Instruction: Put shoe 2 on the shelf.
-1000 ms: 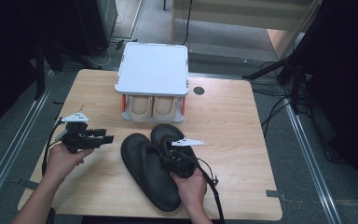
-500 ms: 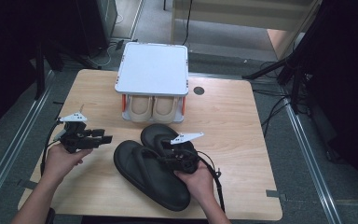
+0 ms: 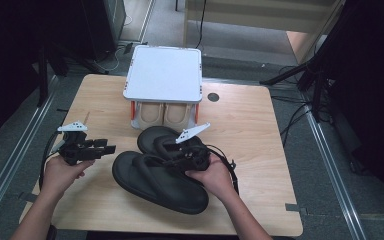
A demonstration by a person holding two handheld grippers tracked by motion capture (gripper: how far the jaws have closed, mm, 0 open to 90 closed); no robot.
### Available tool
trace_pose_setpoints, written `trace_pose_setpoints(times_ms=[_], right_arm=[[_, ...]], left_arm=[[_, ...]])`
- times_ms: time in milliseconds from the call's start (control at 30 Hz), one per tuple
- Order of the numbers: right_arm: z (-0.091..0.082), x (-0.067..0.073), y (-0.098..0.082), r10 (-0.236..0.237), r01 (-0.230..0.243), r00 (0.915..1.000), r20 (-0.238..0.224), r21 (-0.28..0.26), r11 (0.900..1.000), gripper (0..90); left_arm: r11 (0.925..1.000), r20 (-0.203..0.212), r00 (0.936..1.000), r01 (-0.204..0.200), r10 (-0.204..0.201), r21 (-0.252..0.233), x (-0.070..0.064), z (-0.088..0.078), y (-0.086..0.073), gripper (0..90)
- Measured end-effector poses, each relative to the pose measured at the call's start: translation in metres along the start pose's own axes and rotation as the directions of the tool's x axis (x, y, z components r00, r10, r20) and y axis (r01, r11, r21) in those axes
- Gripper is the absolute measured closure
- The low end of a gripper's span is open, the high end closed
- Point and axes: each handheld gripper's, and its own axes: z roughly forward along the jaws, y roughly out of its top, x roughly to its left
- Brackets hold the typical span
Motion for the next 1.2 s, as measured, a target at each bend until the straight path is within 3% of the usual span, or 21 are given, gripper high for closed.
trace_pose_setpoints(times_ms=[167, 500, 933, 1200], right_arm=[[-0.007, 0.001, 0.017, -0.041, 0.041, 0.998, -0.049, 0.011, 0.999, 75.9], [-0.028, -0.001, 0.048, -0.078, 0.079, 0.9905, -0.113, 0.012, 0.997, 75.9], [-0.049, -0.008, 0.098, -0.099, 0.1, 0.9863, -0.132, 0.003, 0.995, 75.8], [-0.052, -0.02, 0.132, -0.087, 0.087, 0.9929, -0.081, -0.006, 0.996, 76.0]], left_arm=[[0.9998, -0.005, 0.9998, 0.018, -0.018, -0.006, 0.003, -0.004, -0.003, 45.7], [0.9996, -0.019, 0.9995, 0.026, -0.026, 0.004, 0.004, -0.009, -0.01, 45.4], [0.9992, -0.034, 0.9986, 0.041, -0.041, 0.002, 0.005, -0.017, -0.02, 45.3], [0.999, -0.041, 0.9981, 0.045, -0.045, -0.004, 0.004, -0.017, -0.021, 45.3]])
